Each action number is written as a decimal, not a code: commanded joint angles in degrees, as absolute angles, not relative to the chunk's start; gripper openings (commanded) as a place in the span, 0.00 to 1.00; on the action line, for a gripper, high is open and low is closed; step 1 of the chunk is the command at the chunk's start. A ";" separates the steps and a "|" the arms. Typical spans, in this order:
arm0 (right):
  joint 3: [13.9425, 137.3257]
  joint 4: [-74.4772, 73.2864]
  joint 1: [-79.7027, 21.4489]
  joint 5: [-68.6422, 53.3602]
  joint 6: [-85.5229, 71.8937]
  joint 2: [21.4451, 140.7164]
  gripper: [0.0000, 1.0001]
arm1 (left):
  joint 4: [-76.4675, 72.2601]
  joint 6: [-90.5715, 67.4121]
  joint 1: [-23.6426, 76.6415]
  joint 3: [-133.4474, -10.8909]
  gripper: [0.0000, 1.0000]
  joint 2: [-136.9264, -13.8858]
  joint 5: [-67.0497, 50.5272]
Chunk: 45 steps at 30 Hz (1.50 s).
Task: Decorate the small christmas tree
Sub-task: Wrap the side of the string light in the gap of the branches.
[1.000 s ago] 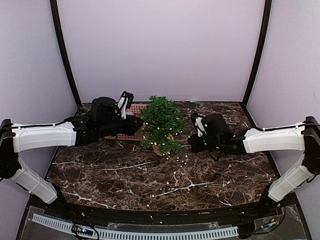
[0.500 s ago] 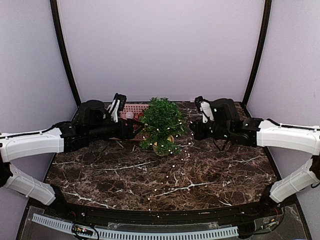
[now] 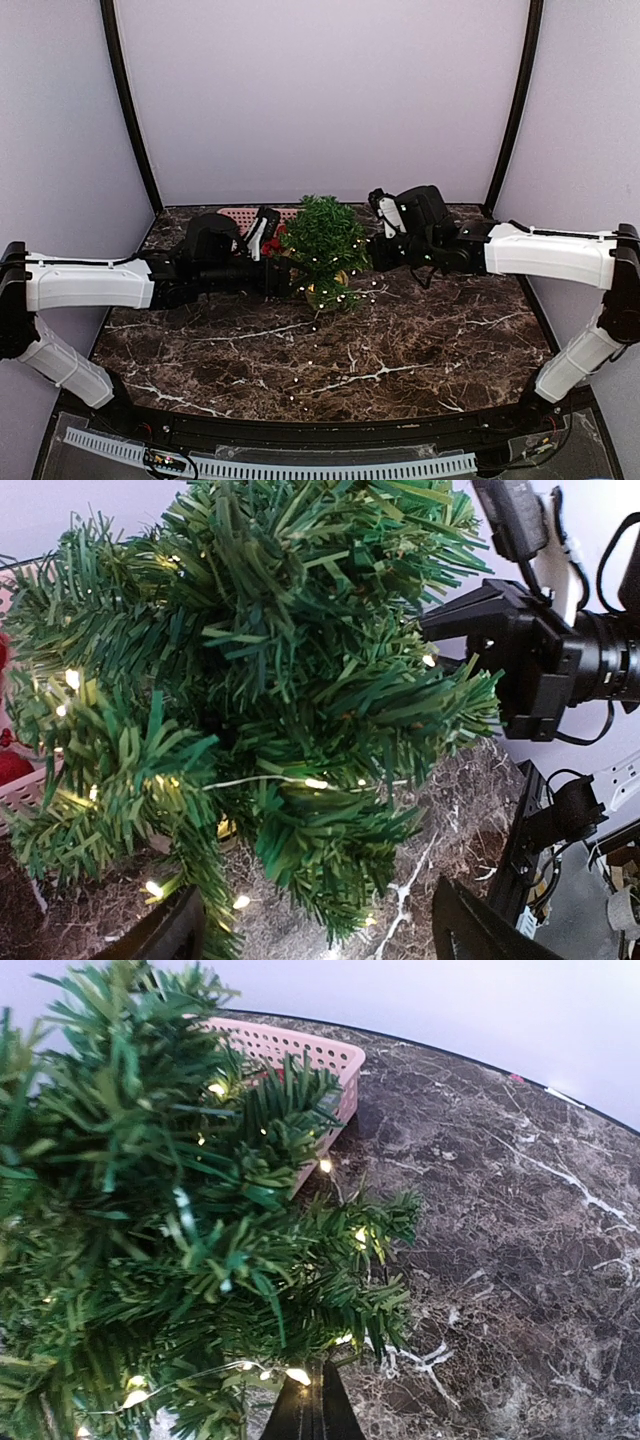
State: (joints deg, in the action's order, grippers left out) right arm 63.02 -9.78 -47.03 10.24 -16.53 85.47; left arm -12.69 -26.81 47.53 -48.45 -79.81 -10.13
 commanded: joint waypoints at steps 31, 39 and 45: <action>57.52 -4.90 -50.44 -2.80 -22.14 85.17 0.00 | -11.78 -18.12 42.36 -47.56 0.00 -75.22 -14.71; 57.28 1.34 -50.88 -1.50 -26.22 88.02 0.00 | -9.09 -15.70 41.01 -46.35 0.31 -72.54 -12.71; 56.63 3.35 -51.06 -1.41 -26.66 87.77 0.00 | -8.38 -18.15 41.01 -38.13 0.72 -60.08 -7.03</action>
State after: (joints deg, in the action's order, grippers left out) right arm 57.54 -1.13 -50.63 -2.48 -25.26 87.88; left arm -9.21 -16.99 41.28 -43.53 -69.41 -10.83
